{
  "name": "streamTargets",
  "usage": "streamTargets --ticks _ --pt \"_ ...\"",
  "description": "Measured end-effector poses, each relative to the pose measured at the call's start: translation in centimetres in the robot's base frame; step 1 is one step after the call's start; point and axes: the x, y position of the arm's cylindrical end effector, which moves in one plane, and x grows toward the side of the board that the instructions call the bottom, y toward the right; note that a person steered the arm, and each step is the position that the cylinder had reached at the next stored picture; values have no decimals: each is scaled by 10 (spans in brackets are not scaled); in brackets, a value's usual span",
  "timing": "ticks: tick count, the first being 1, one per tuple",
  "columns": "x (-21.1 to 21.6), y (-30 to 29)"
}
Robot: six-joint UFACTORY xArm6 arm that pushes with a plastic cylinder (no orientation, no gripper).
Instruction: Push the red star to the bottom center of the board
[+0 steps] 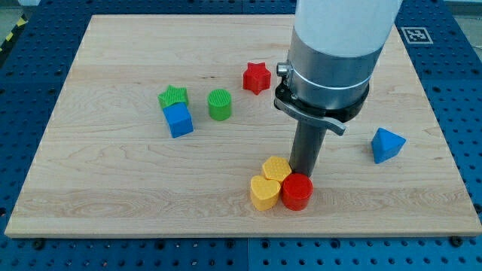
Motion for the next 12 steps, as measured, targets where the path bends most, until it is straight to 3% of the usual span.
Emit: streamTargets --ticks 3,6,8,9,11,12 --pt "-20 -54" --pt "-147 -34" --pt "-163 42" --pt "-219 46" --pt "-240 -38" --pt "-241 -45"
